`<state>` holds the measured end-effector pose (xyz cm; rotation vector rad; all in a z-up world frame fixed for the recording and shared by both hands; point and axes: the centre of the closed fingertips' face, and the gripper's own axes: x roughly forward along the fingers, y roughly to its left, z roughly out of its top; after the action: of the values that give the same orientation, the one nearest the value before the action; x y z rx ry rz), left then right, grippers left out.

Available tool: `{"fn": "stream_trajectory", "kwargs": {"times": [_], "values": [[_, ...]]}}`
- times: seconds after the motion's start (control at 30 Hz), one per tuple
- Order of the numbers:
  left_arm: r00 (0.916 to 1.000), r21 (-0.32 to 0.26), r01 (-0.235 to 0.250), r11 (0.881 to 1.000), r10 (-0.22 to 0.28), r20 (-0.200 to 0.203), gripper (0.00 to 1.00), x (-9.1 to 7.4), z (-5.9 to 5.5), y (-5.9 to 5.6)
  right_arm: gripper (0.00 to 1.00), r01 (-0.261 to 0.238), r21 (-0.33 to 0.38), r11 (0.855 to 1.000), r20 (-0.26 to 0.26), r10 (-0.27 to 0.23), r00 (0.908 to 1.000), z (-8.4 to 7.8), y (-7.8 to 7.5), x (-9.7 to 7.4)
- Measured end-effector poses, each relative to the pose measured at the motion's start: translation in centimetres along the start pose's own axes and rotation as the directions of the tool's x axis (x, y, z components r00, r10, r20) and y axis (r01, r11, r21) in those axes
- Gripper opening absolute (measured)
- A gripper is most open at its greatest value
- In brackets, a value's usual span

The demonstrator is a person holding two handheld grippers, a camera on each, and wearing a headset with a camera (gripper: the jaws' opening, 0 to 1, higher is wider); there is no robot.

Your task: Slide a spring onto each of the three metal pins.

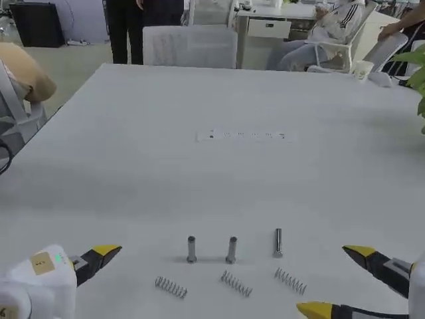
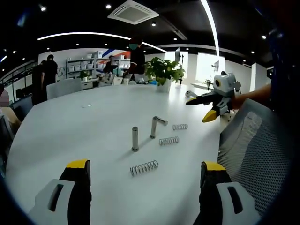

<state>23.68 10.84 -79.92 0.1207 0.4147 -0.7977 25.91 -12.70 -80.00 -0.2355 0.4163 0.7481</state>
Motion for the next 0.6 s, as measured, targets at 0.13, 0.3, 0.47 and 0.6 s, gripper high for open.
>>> {"fn": "stream_trajectory", "kwargs": {"times": [0.13, 0.3, 0.47, 0.6], "values": [[1.0, 0.001, 0.0, 1.0, 0.0, 0.003, 0.94, -0.11, 0.11, -0.11, 0.77, -0.001, 0.0, 1.0, 0.0, 0.001, 1.0, -0.02, 0.06, -0.2], [1.0, 0.002, 0.001, 1.0, -0.001, 0.005, 0.94, -0.18, 0.23, -0.18, 0.77, 0.006, 0.0, 1.0, 0.001, -0.006, 1.0, -0.09, -0.01, -0.41], [1.0, 0.007, 0.002, 1.0, -0.002, 0.006, 0.94, -0.16, 0.27, -0.21, 0.77, 0.011, 0.0, 1.0, 0.001, -0.011, 0.9999, -0.14, -0.02, -0.49], [1.0, 0.01, 0.004, 1.0, -0.004, 0.008, 0.94, -0.11, 0.32, -0.21, 0.77, 0.015, 0.003, 1.0, 0.003, -0.015, 0.9999, -0.21, -0.12, -0.63]]}}
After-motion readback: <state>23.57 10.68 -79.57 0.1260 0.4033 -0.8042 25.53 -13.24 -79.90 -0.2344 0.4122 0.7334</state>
